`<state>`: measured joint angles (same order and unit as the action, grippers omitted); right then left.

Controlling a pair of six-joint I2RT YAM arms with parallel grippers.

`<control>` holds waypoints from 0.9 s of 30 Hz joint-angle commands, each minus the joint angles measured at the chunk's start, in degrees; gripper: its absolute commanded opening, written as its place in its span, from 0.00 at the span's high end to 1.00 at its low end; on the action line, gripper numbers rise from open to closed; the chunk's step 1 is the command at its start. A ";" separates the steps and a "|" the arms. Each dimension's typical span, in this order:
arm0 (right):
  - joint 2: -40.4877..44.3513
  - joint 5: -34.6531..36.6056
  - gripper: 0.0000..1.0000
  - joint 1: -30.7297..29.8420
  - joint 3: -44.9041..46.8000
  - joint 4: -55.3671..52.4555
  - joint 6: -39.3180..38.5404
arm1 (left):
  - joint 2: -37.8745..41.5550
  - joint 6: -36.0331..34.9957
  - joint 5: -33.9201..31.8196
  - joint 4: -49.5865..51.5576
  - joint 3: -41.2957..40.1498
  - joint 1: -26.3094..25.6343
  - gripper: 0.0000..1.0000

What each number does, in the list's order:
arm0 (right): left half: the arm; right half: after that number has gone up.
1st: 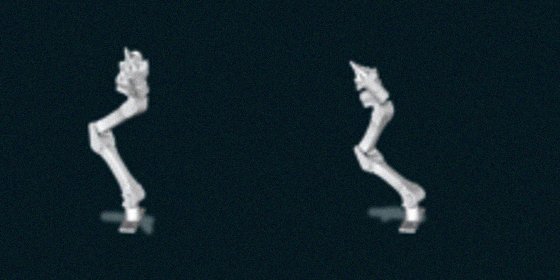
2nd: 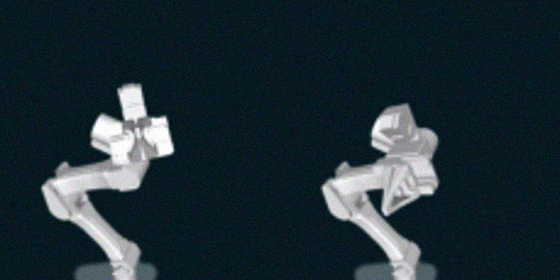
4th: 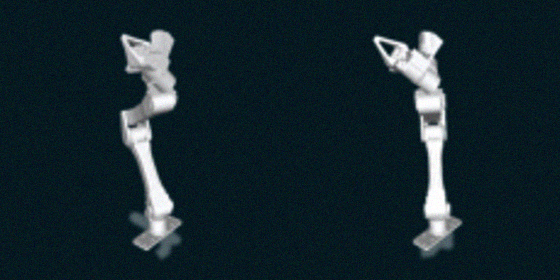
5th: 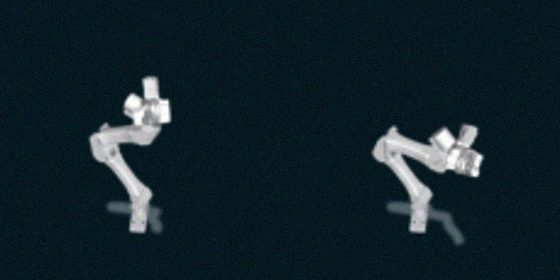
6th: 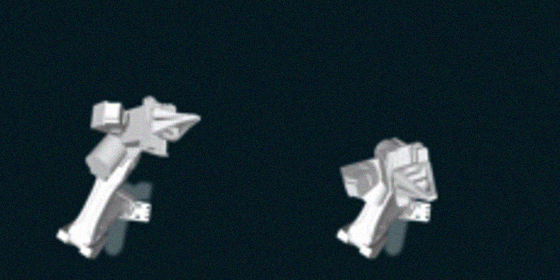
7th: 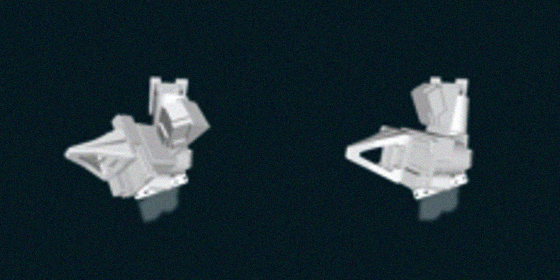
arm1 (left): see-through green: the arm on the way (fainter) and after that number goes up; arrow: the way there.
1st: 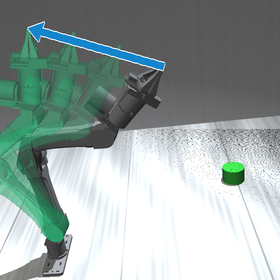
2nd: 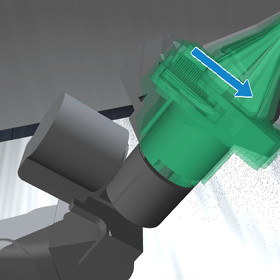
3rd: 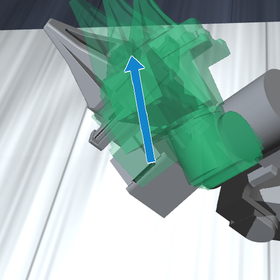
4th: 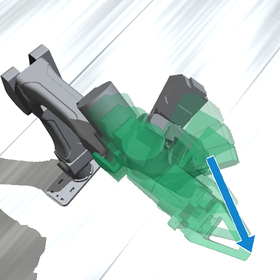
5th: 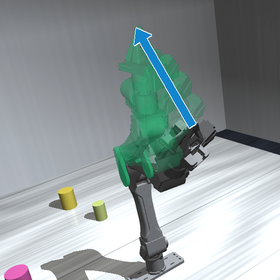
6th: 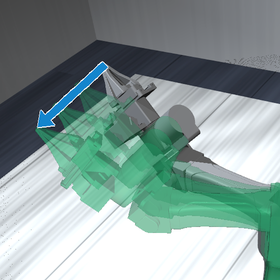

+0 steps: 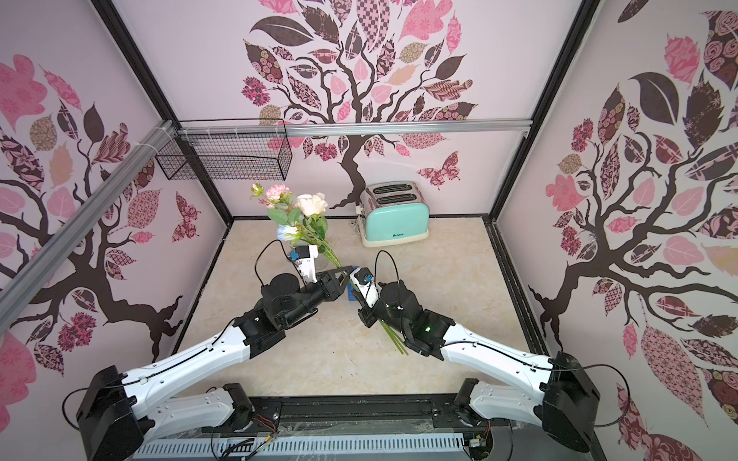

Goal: Wrap bouquets with tape
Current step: Wrap the tape around the bouquet.

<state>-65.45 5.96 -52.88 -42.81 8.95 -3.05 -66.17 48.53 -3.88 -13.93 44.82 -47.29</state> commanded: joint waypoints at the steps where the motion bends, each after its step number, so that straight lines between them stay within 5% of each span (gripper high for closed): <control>1: -1.22 3.62 1.00 -0.47 -3.32 1.11 -5.26 | -1.60 1.71 -1.06 1.50 3.07 -0.09 0.71; 6: -2.72 5.68 1.00 -0.55 -3.77 3.04 -6.78 | -3.38 3.29 -0.25 1.36 3.61 -0.28 0.72; 12: -4.92 8.81 1.00 -1.51 -3.76 5.77 -10.69 | -5.00 4.96 -4.37 4.26 4.98 -0.35 1.00; 22: -7.66 11.48 1.00 -2.49 -3.25 10.03 -10.08 | -7.92 13.04 -14.52 10.85 7.65 -2.55 1.00; 26: -8.03 12.77 1.00 -2.49 -2.90 10.20 -7.20 | -7.96 10.04 -10.95 5.76 6.68 -2.69 1.00; 27: -8.10 13.31 1.00 -2.49 -2.81 9.90 -6.59 | -7.83 8.89 -9.26 5.10 6.56 -2.65 0.92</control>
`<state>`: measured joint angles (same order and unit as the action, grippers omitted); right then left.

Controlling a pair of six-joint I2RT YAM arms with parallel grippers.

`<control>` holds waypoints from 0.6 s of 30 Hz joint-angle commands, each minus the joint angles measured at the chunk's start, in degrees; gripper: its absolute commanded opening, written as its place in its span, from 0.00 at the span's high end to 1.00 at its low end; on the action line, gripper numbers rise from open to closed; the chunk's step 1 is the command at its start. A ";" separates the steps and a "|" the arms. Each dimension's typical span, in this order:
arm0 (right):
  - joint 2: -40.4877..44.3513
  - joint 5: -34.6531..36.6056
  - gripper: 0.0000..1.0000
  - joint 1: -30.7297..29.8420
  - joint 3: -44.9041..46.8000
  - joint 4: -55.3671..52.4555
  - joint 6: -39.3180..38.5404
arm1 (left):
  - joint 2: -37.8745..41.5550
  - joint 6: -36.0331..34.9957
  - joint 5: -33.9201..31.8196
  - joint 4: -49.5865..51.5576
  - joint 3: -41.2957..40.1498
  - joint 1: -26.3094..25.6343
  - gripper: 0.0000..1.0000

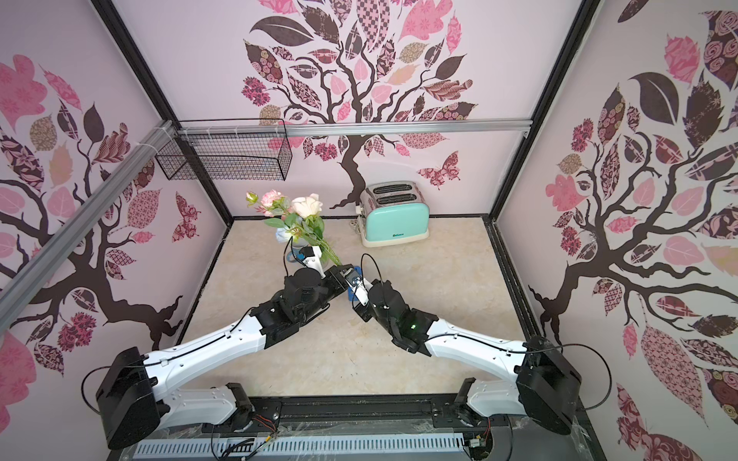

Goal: Wrap bouquets with tape
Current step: Wrap the tape around the bouquet.

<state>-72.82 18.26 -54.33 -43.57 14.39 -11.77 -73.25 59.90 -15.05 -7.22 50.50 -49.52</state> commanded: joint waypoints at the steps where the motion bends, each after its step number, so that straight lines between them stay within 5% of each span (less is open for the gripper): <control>1: -0.75 2.05 1.00 -1.00 -2.17 3.57 3.09 | -0.54 -2.92 3.20 -3.27 0.85 -0.41 0.62; 2: -0.71 3.01 1.00 -0.97 -2.39 2.71 3.79 | -0.04 -3.15 3.84 -2.88 0.67 -0.41 0.43; 4: -0.58 4.60 1.00 -0.83 -2.98 0.03 5.18 | 1.73 -4.38 4.66 -2.44 -0.09 -0.43 0.26; 9: 0.43 3.64 1.00 1.59 -4.11 -7.01 10.80 | 8.31 -8.75 7.99 7.17 -1.61 -0.45 0.21; 18: 6.89 -2.68 1.00 8.12 -0.80 -20.02 24.70 | 22.69 -17.88 2.30 20.20 -4.89 -0.06 0.14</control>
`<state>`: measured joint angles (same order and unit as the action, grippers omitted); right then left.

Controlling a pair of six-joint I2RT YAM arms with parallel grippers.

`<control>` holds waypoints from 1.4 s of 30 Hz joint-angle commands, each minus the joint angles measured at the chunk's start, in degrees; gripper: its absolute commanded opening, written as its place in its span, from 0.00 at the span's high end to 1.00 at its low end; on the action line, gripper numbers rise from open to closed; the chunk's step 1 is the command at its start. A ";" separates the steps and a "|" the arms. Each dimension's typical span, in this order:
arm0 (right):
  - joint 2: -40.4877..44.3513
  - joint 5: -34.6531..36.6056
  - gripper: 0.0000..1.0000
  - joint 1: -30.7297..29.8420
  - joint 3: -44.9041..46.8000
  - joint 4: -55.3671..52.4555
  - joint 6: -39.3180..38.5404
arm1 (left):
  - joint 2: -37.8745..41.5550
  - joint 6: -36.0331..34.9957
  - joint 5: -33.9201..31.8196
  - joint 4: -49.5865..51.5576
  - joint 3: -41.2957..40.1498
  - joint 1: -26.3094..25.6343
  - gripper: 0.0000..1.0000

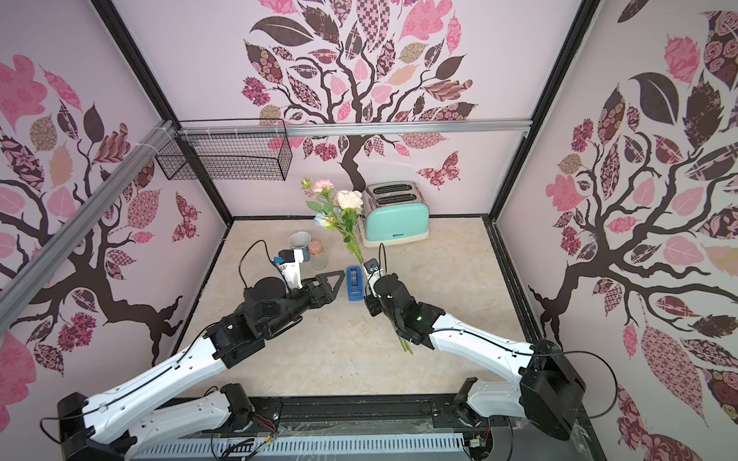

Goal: Wrap bouquets with tape
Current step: Wrap the tape around the bouquet, then place the wrapped bouquet at the center of the board.

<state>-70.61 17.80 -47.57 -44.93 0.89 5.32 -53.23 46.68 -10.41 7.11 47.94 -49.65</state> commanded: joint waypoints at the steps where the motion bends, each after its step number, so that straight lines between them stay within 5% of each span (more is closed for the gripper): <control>1: 6.23 -2.99 1.00 2.19 1.85 -8.12 9.82 | 4.05 -5.23 -3.47 6.88 -2.98 0.08 0.14; 13: 20.16 -2.29 1.00 10.39 17.24 -13.62 20.93 | 12.71 -11.87 -9.92 13.42 -7.93 1.21 0.13; 25: 13.12 -4.47 1.00 20.84 18.12 -6.22 20.63 | 13.40 -13.52 -8.09 13.34 -9.01 5.17 0.13; 28: 12.05 -11.76 1.00 27.59 18.82 -4.78 24.83 | 13.39 -14.00 -7.78 13.70 -9.01 5.51 0.13; 34: 15.71 -4.99 1.00 28.80 19.57 -4.40 22.50 | 13.39 -14.30 -8.07 12.95 -9.62 5.88 0.13; 42: 5.16 -7.62 1.00 32.68 16.25 1.96 17.98 | 11.67 -15.02 -7.43 12.75 -8.93 6.04 0.13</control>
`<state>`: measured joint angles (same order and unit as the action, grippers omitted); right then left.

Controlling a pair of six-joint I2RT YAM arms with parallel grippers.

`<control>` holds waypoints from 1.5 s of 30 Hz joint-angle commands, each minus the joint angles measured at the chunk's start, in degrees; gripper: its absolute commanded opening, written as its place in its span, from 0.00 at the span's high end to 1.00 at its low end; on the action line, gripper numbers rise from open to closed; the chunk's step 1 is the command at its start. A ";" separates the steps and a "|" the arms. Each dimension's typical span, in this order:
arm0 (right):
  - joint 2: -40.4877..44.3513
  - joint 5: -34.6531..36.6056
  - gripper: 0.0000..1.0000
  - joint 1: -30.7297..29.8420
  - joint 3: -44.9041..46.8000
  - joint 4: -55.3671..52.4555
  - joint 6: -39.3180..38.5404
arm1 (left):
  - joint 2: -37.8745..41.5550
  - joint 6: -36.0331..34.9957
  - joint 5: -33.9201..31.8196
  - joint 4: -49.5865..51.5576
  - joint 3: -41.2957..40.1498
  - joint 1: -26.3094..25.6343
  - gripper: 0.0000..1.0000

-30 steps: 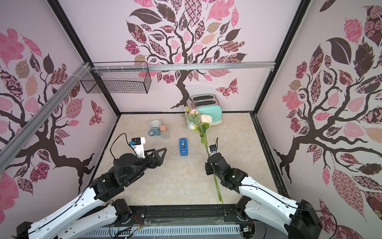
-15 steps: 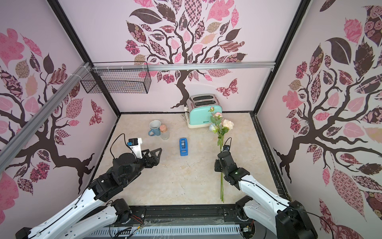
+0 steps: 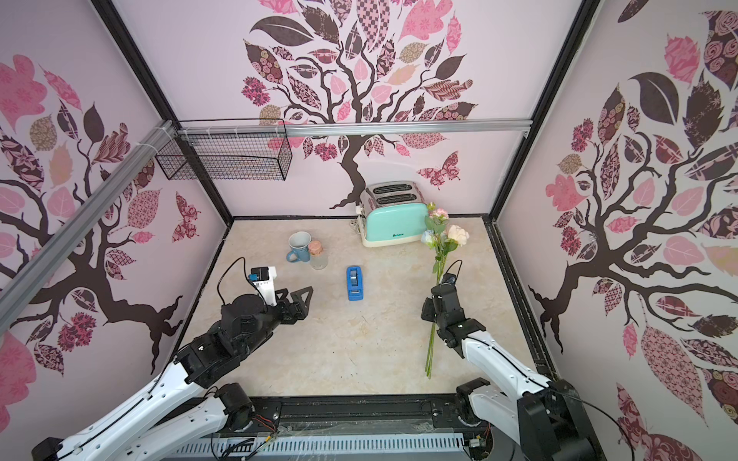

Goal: Wrap bouquets with tape
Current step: Place the wrapped bouquet at the center of the board.

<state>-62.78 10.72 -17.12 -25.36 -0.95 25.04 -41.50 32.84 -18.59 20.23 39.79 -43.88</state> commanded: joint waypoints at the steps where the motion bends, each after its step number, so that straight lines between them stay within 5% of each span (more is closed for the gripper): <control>1: -4.28 -2.09 1.00 3.82 -3.78 4.70 -1.05 | -0.12 -1.29 0.68 -0.33 -0.72 0.28 0.13; 15: -14.95 -3.18 0.98 5.88 -6.55 8.48 -0.34 | 0.03 -2.20 -1.14 1.05 -0.27 0.52 0.13; 20: -16.84 -3.52 0.80 6.05 -7.11 7.98 0.48 | -0.42 -2.21 -1.54 0.99 -0.13 0.64 0.13; 22: -17.17 -4.03 0.65 6.05 -7.10 8.00 0.41 | -0.73 -2.19 -1.84 1.35 0.19 0.80 0.12; 26: -15.68 -4.00 0.54 6.12 -7.09 7.61 -0.15 | -1.31 -2.75 -2.54 1.29 1.02 1.23 0.06; 33: -6.14 -3.41 0.07 6.07 -8.24 3.73 -1.52 | -3.71 -8.68 -8.60 -0.62 4.18 1.80 0.02; 36: -0.31 -2.76 0.00 6.06 -9.29 2.66 -4.32 | -5.71 -13.10 -14.26 -4.02 4.94 2.70 0.02; 39: 4.67 -0.44 0.00 6.13 -9.79 5.43 -8.20 | -8.81 -17.28 -18.63 -9.54 5.19 6.45 0.02; 45: 6.21 3.72 0.00 6.06 -8.06 19.58 -18.57 | -19.51 -11.73 -17.35 -16.81 4.03 26.23 0.02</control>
<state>-56.23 10.87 -11.16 -33.39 11.55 12.82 -57.34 19.66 -34.37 8.34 42.87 -23.88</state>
